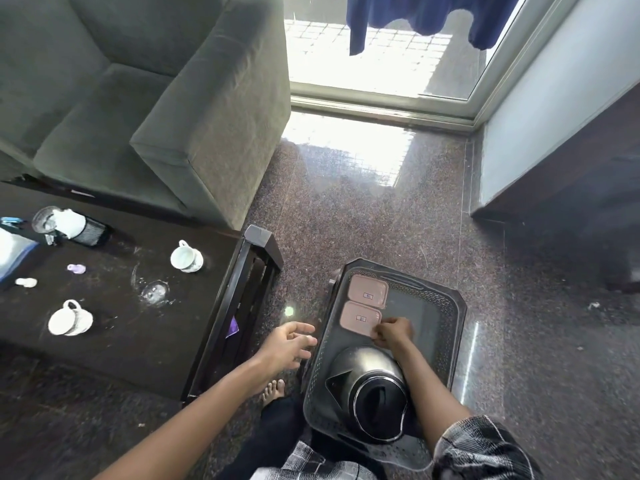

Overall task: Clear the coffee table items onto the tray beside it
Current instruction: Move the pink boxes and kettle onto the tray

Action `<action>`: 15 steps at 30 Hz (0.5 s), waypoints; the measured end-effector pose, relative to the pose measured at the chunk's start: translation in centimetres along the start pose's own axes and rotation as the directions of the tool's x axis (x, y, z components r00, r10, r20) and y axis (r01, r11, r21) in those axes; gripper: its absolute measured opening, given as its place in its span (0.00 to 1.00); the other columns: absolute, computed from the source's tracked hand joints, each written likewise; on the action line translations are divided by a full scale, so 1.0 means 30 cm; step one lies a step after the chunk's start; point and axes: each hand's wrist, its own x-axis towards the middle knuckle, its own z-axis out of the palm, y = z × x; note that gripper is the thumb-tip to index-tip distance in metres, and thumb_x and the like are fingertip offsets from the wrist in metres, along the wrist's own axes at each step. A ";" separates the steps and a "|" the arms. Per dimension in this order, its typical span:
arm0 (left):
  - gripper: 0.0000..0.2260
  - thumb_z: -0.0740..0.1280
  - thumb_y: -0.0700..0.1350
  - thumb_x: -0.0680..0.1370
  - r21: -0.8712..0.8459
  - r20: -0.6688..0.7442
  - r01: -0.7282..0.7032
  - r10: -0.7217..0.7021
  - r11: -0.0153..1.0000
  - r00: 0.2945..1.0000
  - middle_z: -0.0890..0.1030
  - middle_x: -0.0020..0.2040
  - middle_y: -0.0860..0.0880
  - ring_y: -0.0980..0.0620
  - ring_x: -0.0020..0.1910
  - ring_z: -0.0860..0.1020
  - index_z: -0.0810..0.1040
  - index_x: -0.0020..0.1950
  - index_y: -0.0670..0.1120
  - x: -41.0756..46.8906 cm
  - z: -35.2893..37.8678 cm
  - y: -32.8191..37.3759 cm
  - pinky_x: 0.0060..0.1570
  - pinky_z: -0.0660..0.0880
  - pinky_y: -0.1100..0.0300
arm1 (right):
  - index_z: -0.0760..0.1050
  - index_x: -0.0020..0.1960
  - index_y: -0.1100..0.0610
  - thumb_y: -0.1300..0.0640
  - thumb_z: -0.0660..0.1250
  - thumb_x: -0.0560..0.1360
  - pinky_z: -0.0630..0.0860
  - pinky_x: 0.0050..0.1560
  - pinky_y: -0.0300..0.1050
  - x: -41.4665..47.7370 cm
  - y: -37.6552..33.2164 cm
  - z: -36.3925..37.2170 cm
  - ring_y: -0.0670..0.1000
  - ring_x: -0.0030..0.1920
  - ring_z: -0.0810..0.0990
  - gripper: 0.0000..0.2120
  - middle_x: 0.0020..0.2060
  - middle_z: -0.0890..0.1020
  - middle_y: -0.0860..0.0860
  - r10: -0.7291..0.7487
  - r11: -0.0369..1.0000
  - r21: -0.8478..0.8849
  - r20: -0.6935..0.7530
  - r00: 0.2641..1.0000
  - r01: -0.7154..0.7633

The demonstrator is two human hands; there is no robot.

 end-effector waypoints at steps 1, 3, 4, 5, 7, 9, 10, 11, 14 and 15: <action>0.08 0.64 0.44 0.77 0.001 0.001 0.002 -0.002 1.000 1.000 0.79 0.58 0.46 0.53 0.50 0.80 0.75 0.56 0.51 -0.001 0.001 -0.002 0.46 0.75 0.62 | 0.74 0.33 0.62 0.74 0.65 0.67 0.77 0.20 0.41 0.005 -0.001 0.003 0.54 0.28 0.76 0.09 0.28 0.77 0.58 0.006 1.000 0.001 0.006 1.000 -0.006; 0.07 0.64 0.44 0.77 -0.001 -0.001 0.004 -0.004 1.000 1.000 0.80 0.58 0.46 0.52 0.50 0.80 0.75 0.55 0.51 -0.003 0.001 -0.006 0.47 0.75 0.61 | 0.75 0.36 0.64 0.73 0.65 0.68 0.76 0.20 0.41 0.012 -0.004 0.011 0.54 0.28 0.76 0.07 0.30 0.77 0.59 0.007 1.000 0.010 0.019 1.000 -0.007; 0.07 0.64 0.44 0.77 -0.004 -0.004 0.002 -0.002 1.000 1.000 0.80 0.58 0.46 0.53 0.49 0.80 0.75 0.55 0.51 -0.005 0.000 -0.007 0.46 0.75 0.61 | 0.75 0.39 0.65 0.73 0.65 0.68 0.77 0.21 0.42 0.016 -0.006 0.014 0.55 0.29 0.76 0.05 0.32 0.78 0.60 -0.001 1.000 0.008 0.016 1.000 0.000; 0.08 0.64 0.44 0.77 -0.008 -0.007 0.001 -0.001 1.000 1.000 0.80 0.58 0.46 0.53 0.48 0.80 0.75 0.56 0.50 -0.007 -0.001 -0.007 0.46 0.75 0.61 | 0.74 0.43 0.64 0.73 0.65 0.68 0.77 0.22 0.43 0.024 -0.004 0.018 0.56 0.30 0.77 0.06 0.35 0.79 0.61 -0.015 1.000 0.000 0.010 1.000 0.015; 0.09 0.63 0.44 0.78 -0.016 -0.015 0.005 -0.006 1.000 1.000 0.80 0.58 0.45 0.53 0.48 0.79 0.75 0.57 0.49 -0.012 -0.003 -0.010 0.44 0.75 0.62 | 0.70 0.49 0.57 0.72 0.65 0.69 0.77 0.24 0.44 0.030 -0.008 0.027 0.58 0.35 0.79 0.13 0.42 0.80 0.62 -0.046 0.998 -0.040 0.008 0.999 0.047; 0.09 0.63 0.43 0.77 -0.018 -0.023 0.009 -0.010 1.000 1.000 0.80 0.58 0.45 0.53 0.48 0.79 0.75 0.57 0.49 -0.016 -0.005 -0.017 0.43 0.75 0.63 | 0.66 0.53 0.53 0.71 0.64 0.69 0.78 0.28 0.47 0.053 0.003 0.040 0.60 0.40 0.80 0.19 0.45 0.79 0.62 -0.052 0.996 -0.071 0.041 0.998 0.055; 0.09 0.64 0.44 0.77 -0.018 -0.025 0.011 -0.012 1.000 1.000 0.80 0.57 0.46 0.53 0.48 0.79 0.75 0.57 0.49 -0.018 -0.005 -0.022 0.43 0.75 0.63 | 0.67 0.53 0.52 0.70 0.65 0.68 0.80 0.33 0.52 0.087 0.021 0.048 0.61 0.42 0.81 0.20 0.45 0.79 0.62 -0.050 0.994 -0.095 0.053 0.997 0.055; 0.09 0.63 0.43 0.77 -0.021 -0.028 0.014 -0.015 1.000 1.000 0.80 0.57 0.46 0.53 0.47 0.79 0.75 0.57 0.49 -0.019 -0.005 -0.027 0.42 0.75 0.64 | 0.69 0.54 0.53 0.68 0.66 0.65 0.81 0.39 0.57 0.160 0.059 0.062 0.63 0.44 0.82 0.20 0.44 0.80 0.62 -0.056 0.990 -0.123 0.049 0.997 0.062; 0.08 0.63 0.43 0.78 -0.034 -0.041 0.022 -0.024 0.999 0.999 0.81 0.56 0.47 0.55 0.45 0.79 0.75 0.57 0.49 -0.023 -0.004 -0.040 0.40 0.74 0.65 | 0.72 0.58 0.58 0.66 0.66 0.62 0.78 0.50 0.64 0.290 0.128 0.083 0.65 0.49 0.82 0.24 0.46 0.83 0.64 -0.060 0.983 -0.170 0.040 0.997 0.066; 0.09 0.62 0.43 0.78 -0.035 -0.044 0.025 -0.026 0.999 0.999 0.81 0.55 0.48 0.55 0.44 0.79 0.75 0.57 0.49 -0.025 -0.003 -0.042 0.39 0.74 0.65 | 0.72 0.58 0.59 0.66 0.66 0.62 0.78 0.51 0.63 0.284 0.125 0.083 0.65 0.49 0.82 0.24 0.46 0.83 0.65 -0.062 0.982 -0.179 0.035 0.997 0.068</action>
